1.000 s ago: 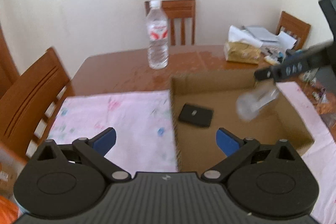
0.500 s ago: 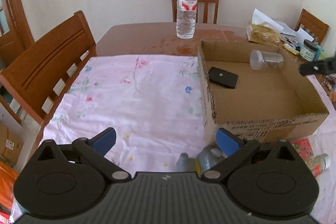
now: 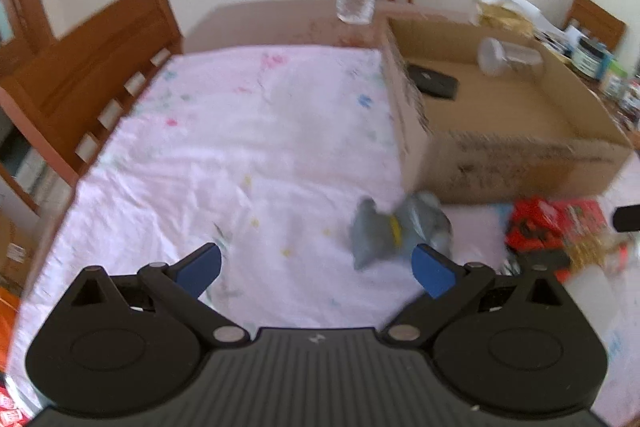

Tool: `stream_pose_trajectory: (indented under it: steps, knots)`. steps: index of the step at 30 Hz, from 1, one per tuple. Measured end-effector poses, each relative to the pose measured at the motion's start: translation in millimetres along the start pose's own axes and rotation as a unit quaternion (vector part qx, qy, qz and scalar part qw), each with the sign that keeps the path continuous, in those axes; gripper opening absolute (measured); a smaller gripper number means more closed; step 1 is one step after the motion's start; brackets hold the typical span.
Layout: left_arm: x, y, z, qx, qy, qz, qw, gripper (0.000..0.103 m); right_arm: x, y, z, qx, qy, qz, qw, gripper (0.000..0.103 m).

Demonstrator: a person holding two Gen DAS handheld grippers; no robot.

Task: Organize rigid objects
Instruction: 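Lower the clear jar into the box and open the right gripper while left withdraws, then grasp the black paddle with the left gripper while right grasps the gold capsule bottle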

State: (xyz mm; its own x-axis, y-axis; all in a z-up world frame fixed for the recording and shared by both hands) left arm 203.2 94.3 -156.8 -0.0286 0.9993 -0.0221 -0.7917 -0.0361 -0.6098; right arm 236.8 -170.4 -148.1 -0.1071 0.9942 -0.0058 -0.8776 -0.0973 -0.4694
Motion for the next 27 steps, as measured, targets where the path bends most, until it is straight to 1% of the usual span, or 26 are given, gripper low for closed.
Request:
stream_pose_trajectory:
  steps: [3, 5, 10, 15, 18, 20, 22, 26, 27]
  knots:
    - [-10, 9, -2, 0.015, 0.029, -0.001, 0.9995, 0.101, 11, 3, -5, 0.007, -0.004, 0.011, 1.000, 0.103]
    - [-18, 12, -4, 0.021, 0.041, -0.005, 0.9989, 0.101, 17, 6, -9, 0.014, 0.007, 0.021, 1.000, 0.103]
    - [-32, 14, -5, 0.025, 0.050, -0.023, 0.9982, 0.101, 15, 10, -20, 0.021, 0.040, 0.035, 0.998, 0.103]
    - [-38, 13, -14, 0.032, 0.056, -0.024, 0.9976, 0.101, 1, 16, -19, 0.027, 0.036, 0.024, 0.999, 0.103]
    - [-44, 11, -24, 0.037, 0.058, -0.022, 0.9974, 0.101, -8, 21, -21, 0.036, 0.044, 0.025, 0.998, 0.103]
    - [-50, 11, -30, 0.042, 0.065, -0.024, 0.9967, 0.101, -12, 23, -22, 0.039, 0.048, 0.026, 0.998, 0.103]
    - [-56, 13, -37, 0.046, 0.063, -0.029, 0.9965, 0.101, -17, 25, -24, 0.042, 0.047, 0.022, 0.998, 0.103]
    - [-58, 22, -49, 0.066, 0.035, -0.048, 0.9960, 0.102, -21, 24, -25, 0.043, 0.046, 0.021, 0.998, 0.103]
    - [-56, 23, -48, 0.064, 0.036, -0.047, 0.9962, 0.102, -22, 23, -26, 0.042, 0.046, 0.022, 0.998, 0.103]
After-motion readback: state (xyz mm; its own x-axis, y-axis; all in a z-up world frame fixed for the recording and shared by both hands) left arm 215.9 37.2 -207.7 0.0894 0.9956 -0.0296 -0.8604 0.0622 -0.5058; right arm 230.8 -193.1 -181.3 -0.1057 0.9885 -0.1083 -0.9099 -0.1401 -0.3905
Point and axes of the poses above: each gripper's, at about its wrist camera, not at the fingertips, and z roughly against the way its jaws point, x to its left, y to its underside, the point moved 10 cm from there along -z, roughly the way its jaws point, and after that the axes turned 3 degrees about y, right-handed, at the moved point
